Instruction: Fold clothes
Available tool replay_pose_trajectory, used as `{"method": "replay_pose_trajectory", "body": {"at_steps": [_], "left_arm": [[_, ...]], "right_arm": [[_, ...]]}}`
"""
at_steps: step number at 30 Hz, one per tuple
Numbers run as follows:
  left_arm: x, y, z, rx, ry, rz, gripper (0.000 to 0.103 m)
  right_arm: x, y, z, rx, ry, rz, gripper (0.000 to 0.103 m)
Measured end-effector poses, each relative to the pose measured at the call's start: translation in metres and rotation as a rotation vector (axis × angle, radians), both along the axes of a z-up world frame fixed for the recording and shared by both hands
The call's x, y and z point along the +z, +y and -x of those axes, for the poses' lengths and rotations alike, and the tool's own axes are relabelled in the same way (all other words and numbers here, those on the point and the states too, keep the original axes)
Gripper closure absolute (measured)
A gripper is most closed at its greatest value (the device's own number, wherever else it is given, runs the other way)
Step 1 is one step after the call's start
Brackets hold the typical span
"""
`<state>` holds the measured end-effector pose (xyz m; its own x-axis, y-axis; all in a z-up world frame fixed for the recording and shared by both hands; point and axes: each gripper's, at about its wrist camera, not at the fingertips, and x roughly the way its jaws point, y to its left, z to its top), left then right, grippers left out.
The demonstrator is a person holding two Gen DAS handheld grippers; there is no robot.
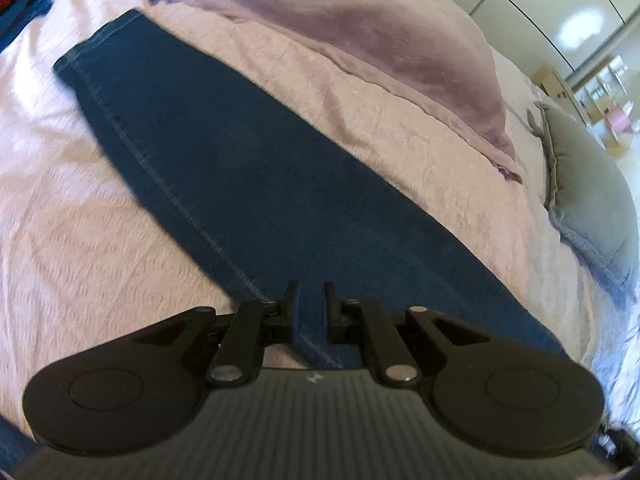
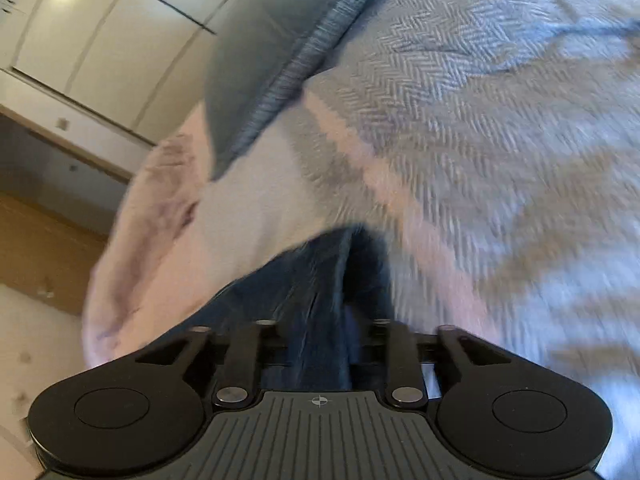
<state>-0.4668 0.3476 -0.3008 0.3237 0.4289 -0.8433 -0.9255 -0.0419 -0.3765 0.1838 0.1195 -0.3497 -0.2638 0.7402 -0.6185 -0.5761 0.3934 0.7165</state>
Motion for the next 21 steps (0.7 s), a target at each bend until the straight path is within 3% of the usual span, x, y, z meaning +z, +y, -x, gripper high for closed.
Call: {"method": "replay_pose_trajectory", "body": {"at_steps": [3,7,11,12,13,14,17,21], "left_arm": [[0.003,-0.013,0.006,0.021,-0.026,0.004,0.097],[0.009,-0.03,0.009,0.023,-0.032,0.003,0.097],[0.014,-0.048,0.014,0.023,-0.031,0.004,0.097],[0.016,-0.052,0.015,0.022,-0.027,0.001,0.097],[0.017,-0.056,0.016,0.023,-0.024,0.002,0.097],[0.018,-0.06,0.017,0.024,-0.023,0.003,0.097],[0.021,-0.071,0.019,0.023,-0.02,0.005,0.097],[0.02,-0.081,0.022,0.004,-0.02,0.006,0.097]], "right_arm": [[-0.003,-0.04,0.009,0.016,0.113,0.009,0.071],[-0.019,-0.074,0.025,0.025,0.196,0.042,0.071],[-0.036,-0.069,0.037,0.042,0.252,0.032,0.071],[-0.036,-0.063,0.042,0.045,0.235,0.033,0.072],[-0.034,-0.056,0.047,0.047,0.19,0.045,0.091],[-0.032,-0.049,0.052,0.048,0.146,0.056,0.1],[0.0,-0.042,0.072,0.08,-0.046,0.076,0.101],[0.046,-0.06,0.073,0.028,-0.177,0.016,0.102]]}}
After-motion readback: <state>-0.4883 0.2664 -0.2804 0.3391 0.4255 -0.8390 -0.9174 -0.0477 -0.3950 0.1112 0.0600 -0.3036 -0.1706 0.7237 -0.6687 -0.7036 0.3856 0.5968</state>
